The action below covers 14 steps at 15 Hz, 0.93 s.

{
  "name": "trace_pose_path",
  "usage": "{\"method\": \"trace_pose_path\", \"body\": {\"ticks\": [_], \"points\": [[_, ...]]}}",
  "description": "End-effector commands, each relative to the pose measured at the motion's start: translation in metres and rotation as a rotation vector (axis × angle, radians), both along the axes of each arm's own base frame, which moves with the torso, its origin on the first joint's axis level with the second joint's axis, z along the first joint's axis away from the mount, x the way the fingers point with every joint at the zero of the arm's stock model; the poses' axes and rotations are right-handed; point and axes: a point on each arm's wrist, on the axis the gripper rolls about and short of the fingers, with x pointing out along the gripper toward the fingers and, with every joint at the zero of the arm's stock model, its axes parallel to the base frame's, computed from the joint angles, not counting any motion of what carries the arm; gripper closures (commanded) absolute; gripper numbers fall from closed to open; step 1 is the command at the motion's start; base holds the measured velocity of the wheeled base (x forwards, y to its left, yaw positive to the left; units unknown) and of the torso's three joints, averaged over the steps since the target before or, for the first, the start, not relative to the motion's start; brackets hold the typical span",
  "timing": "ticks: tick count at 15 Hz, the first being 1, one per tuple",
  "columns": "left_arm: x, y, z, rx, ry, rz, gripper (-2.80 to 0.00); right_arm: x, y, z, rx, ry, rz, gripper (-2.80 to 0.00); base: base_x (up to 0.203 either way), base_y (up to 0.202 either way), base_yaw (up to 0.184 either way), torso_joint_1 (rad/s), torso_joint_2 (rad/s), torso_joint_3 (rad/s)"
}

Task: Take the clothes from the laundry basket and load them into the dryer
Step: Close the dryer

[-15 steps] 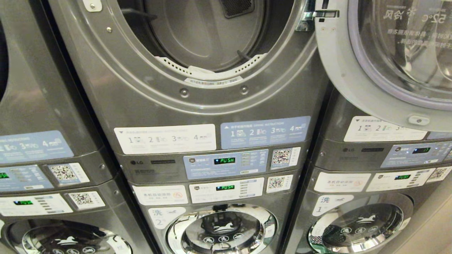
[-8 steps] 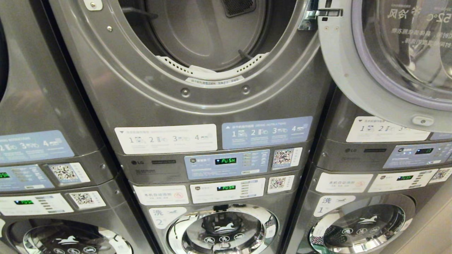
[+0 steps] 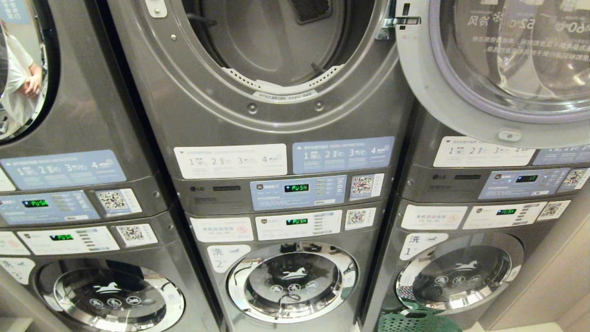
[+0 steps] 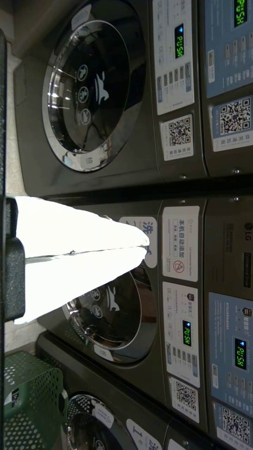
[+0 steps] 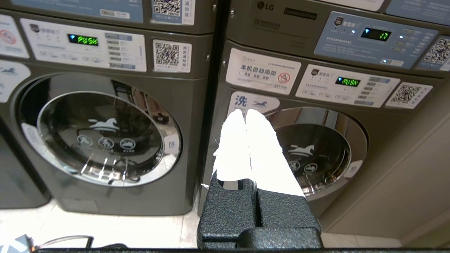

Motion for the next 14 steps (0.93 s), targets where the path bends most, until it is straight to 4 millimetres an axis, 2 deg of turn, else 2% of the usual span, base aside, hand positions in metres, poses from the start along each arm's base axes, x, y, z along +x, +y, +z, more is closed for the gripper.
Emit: {"method": "trace_pose_path", "body": {"ticks": [1,4,6,7,9,10,12,14], "points": [[0.000,0.000,0.000,-0.001,0.001,0.000,0.00,0.000,0.000,0.000,-0.001,0.001,0.001,0.00,-0.199,0.000,0.000,0.006,0.01,-0.006],[0.000,0.000,0.000,-0.001,0.000,0.000,0.00,0.000,0.000,0.000,-0.004,0.001,0.005,0.00,-0.186,0.000,0.001,0.000,0.00,0.002],[0.000,0.000,0.000,-0.001,0.001,0.001,0.00,0.000,0.000,0.002,-0.011,-0.008,-0.002,0.00,-0.050,0.000,-0.004,-0.006,0.00,0.001],[0.000,0.000,0.000,-0.001,0.000,0.001,0.00,-0.003,0.000,0.011,-0.011,-0.036,-0.010,0.00,0.000,0.000,0.000,0.000,0.00,0.000],[0.000,0.000,0.000,-0.001,0.001,0.000,0.00,-0.007,-0.001,0.050,-0.006,-0.090,-0.040,0.00,0.000,0.000,0.000,0.013,0.00,-0.006],[0.000,0.000,0.000,-0.001,0.000,0.000,0.00,-0.002,-0.001,0.069,0.004,-0.068,-0.062,0.00,0.000,0.000,0.000,0.000,0.00,0.000],[0.000,0.000,0.000,-0.001,0.001,0.000,0.00,0.030,-0.003,0.109,0.068,0.051,-0.139,0.00,0.000,0.000,0.000,0.000,0.00,0.000],[0.000,0.000,0.000,-0.001,0.001,0.001,0.00,0.078,-0.006,0.133,0.180,0.179,-0.248,0.00,0.000,0.000,0.000,0.000,0.00,0.000]]}}
